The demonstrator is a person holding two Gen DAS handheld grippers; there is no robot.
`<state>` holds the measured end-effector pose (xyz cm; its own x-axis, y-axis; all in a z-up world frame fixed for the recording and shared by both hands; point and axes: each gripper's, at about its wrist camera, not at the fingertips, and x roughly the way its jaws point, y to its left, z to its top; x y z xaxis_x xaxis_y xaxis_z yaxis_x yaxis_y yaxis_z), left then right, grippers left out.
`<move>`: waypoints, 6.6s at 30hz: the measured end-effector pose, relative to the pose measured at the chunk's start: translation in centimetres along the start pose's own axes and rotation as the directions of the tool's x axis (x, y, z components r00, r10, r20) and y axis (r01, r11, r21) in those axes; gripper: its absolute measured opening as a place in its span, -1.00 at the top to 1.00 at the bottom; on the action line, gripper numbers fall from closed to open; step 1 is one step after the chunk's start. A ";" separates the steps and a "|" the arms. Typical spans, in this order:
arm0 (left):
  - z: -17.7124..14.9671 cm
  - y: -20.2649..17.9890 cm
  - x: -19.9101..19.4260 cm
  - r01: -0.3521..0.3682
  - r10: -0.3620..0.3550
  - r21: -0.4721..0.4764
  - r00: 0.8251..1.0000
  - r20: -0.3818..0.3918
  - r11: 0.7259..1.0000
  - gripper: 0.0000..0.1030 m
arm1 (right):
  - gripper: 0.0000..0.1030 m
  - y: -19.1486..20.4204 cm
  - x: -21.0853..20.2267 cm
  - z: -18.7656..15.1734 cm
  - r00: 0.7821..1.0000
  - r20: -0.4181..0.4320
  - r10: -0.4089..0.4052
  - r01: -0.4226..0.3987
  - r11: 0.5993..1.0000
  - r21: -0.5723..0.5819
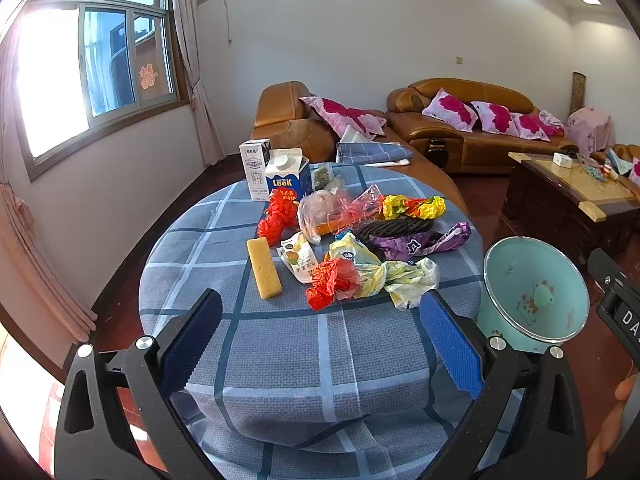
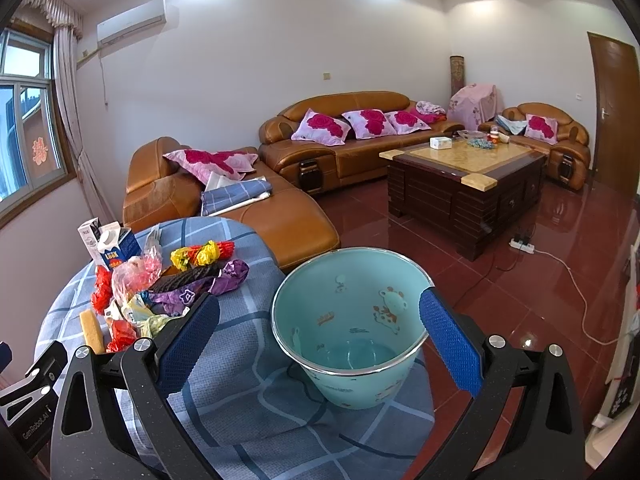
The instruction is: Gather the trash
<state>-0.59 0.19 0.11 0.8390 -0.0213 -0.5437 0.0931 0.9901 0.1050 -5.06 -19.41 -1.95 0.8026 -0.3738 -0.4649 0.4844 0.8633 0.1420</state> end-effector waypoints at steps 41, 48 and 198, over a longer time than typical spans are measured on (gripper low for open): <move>0.4 0.1 -0.3 -0.003 0.003 -0.010 1.000 -0.002 1.000 -0.88 | -0.91 0.0 -0.1 0.2 1.000 -0.012 0.007 -0.007 1.000 0.002; 0.5 0.1 -0.3 -0.001 0.001 -0.012 1.000 -0.006 1.000 -0.88 | -0.91 0.2 -0.2 0.2 1.000 -0.014 0.016 -0.016 1.000 0.000; 3.3 -20.0 12.1 0.364 -0.320 0.217 0.924 -0.211 0.906 0.51 | 0.11 -10.1 11.4 -0.7 0.976 -0.155 -0.153 0.163 0.985 0.058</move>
<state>9.46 -20.35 -5.83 0.6321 -0.3076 -0.7112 0.5061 0.8589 0.0783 -1.02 -32.17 -9.36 0.6556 -0.4442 -0.6106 0.6281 0.7696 0.1146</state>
